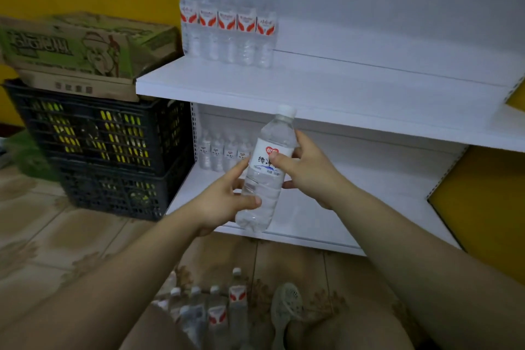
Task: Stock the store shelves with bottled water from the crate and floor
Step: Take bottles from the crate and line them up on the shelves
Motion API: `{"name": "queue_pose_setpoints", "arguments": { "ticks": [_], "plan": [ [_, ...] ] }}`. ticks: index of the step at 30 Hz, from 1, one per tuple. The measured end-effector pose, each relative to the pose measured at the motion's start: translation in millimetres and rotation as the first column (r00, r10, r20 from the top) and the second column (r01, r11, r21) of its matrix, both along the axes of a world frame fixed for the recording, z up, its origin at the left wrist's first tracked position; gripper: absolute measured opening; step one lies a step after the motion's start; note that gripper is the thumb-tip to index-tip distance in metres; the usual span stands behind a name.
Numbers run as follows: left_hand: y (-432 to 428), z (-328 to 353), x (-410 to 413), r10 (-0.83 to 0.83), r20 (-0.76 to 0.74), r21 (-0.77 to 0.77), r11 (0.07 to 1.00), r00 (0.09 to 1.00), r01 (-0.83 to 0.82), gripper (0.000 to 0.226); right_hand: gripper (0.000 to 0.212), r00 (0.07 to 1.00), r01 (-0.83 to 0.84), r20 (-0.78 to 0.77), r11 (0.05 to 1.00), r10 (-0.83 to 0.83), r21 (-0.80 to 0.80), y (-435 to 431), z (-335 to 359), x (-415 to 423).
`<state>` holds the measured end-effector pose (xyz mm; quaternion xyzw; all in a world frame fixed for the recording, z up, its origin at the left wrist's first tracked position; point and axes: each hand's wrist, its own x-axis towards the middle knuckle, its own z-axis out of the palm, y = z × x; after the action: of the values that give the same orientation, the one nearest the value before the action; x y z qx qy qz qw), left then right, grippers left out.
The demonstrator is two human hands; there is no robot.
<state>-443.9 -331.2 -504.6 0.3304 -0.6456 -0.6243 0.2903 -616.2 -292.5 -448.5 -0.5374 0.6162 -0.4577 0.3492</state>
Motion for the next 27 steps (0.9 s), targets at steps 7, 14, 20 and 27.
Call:
{"name": "queue_pose_setpoints", "arguments": {
  "ticks": [7, 14, 20, 27],
  "plan": [
    [-60.9, -50.4, -32.3, -0.008, 0.103, 0.055, 0.999, 0.995, 0.002, 0.084, 0.051, 1.000, -0.002, 0.010, 0.996, 0.001, 0.085, -65.2, -50.0, -33.6],
    [-127.1, -132.5, -82.6, 0.004, 0.164, 0.080, 0.997, 0.986, -0.017, 0.073, 0.067, 0.997, -0.010, -0.069, 0.990, 0.020, 0.139, -133.9, -125.7, -73.7],
    [-184.6, -219.5, -134.6, -0.037, 0.190, 0.111, 0.994, 0.981, 0.015, 0.068, 0.057, 0.997, 0.054, -0.054, 0.987, -0.046, 0.152, -177.7, -209.3, -116.3],
    [-243.1, -319.0, -157.8, -0.065, 0.627, -0.020, 0.995, 0.776, 0.099, 0.070, 0.057, 0.981, 0.113, -0.166, 0.989, -0.097, 0.093, -230.4, -270.1, -152.6]
  ]
}}
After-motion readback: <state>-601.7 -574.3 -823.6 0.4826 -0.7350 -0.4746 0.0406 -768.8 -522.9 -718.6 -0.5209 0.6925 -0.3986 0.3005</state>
